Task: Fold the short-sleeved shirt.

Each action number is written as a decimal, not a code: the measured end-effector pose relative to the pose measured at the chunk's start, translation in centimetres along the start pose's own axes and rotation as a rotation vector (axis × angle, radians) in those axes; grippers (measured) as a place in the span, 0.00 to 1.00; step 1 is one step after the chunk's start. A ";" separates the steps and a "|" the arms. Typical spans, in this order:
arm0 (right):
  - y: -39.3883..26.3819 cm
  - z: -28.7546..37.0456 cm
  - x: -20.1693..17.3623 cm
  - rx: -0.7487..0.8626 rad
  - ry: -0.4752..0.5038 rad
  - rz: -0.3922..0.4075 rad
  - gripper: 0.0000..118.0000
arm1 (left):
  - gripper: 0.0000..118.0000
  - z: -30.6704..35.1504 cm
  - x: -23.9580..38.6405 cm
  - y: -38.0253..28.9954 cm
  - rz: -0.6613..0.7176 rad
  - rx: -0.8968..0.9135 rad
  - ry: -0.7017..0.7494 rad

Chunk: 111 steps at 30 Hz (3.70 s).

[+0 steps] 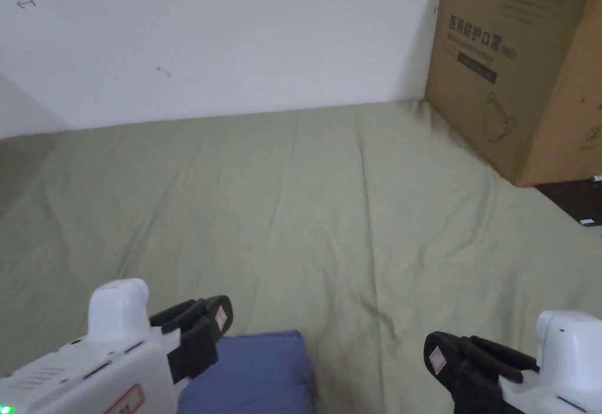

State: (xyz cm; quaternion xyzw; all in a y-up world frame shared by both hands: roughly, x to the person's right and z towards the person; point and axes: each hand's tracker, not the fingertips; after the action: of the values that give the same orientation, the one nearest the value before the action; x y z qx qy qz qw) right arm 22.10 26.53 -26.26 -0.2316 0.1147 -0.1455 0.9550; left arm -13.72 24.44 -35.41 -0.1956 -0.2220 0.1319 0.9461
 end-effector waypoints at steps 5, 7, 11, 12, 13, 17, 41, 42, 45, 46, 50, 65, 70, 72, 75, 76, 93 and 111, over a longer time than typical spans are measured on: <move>2.7 2.4 -4.3 0.320 -0.093 0.231 0.00 | 0.01 7.9 1.8 3.0 -0.195 0.283 0.185; 2.7 2.7 -5.2 0.435 -0.140 0.273 0.00 | 0.01 10.1 2.3 3.0 -0.242 0.375 0.307; -0.4 1.8 -5.1 0.617 -0.295 0.306 0.00 | 0.00 11.4 2.3 0.4 -0.276 0.483 0.433; -1.5 1.4 -5.0 0.593 -0.334 0.324 0.00 | 0.00 11.5 2.6 -0.6 -0.291 0.465 0.482; -2.0 1.3 -5.0 0.559 -0.374 0.315 0.00 | 0.00 11.4 2.7 -1.4 -0.289 0.454 0.514; -3.2 1.4 -3.9 0.467 -0.354 0.218 0.00 | 0.00 11.6 2.3 -3.3 -0.238 0.424 0.471; -7.8 -27.9 -0.5 -0.724 0.082 -0.004 0.00 | 0.00 5.8 -15.1 -3.6 0.324 -0.158 0.057; -8.4 -28.3 0.0 -0.735 0.098 -0.027 0.00 | 0.00 4.4 -17.2 -4.5 0.463 -0.204 -0.035; -8.0 -27.7 0.2 -0.704 0.142 -0.061 0.00 | 0.01 0.3 -22.5 -7.8 0.743 -0.279 -0.177; -8.0 -27.3 0.3 -0.701 0.149 -0.051 0.00 | 0.01 -0.8 -23.6 -8.4 0.757 -0.290 -0.173; -8.4 -27.0 0.0 -0.681 0.160 0.009 0.00 | 0.25 -5.9 -27.4 -11.2 0.895 -0.333 -0.315; -7.9 -26.3 1.3 -0.669 0.138 -0.307 0.00 | 0.17 -13.4 -21.6 -11.4 0.648 -0.536 -0.292; -4.7 -22.0 -0.5 -0.368 0.144 0.073 0.00 | 0.17 -6.1 -23.9 -4.6 0.506 -0.469 -0.182; -5.3 -19.4 -2.5 -0.376 0.152 0.098 0.00 | 0.17 -2.8 -26.5 -1.9 0.449 -0.504 -0.085; -5.2 -18.2 -2.7 -0.556 0.173 -0.051 0.00 | 0.17 2.2 -30.7 2.1 0.289 -0.583 0.137; -5.0 -17.9 -3.2 -0.544 0.168 -0.020 0.00 | 0.17 3.6 -31.8 3.2 0.266 -0.583 0.184; -4.6 -14.7 -6.4 -0.508 0.100 -0.012 0.00 | 0.96 10.6 -36.6 6.2 -0.040 -0.547 0.705; 1.4 -6.3 -4.6 -0.073 0.027 0.030 0.00 | 0.00 8.9 -2.2 -0.5 -0.091 0.138 0.290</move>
State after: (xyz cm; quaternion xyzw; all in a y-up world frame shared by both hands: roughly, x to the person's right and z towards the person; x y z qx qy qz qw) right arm 16.34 26.70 -31.73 -0.2623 0.1363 -0.1298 0.9465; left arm -19.71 26.07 -28.70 -0.1369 -0.0823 0.0743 0.9843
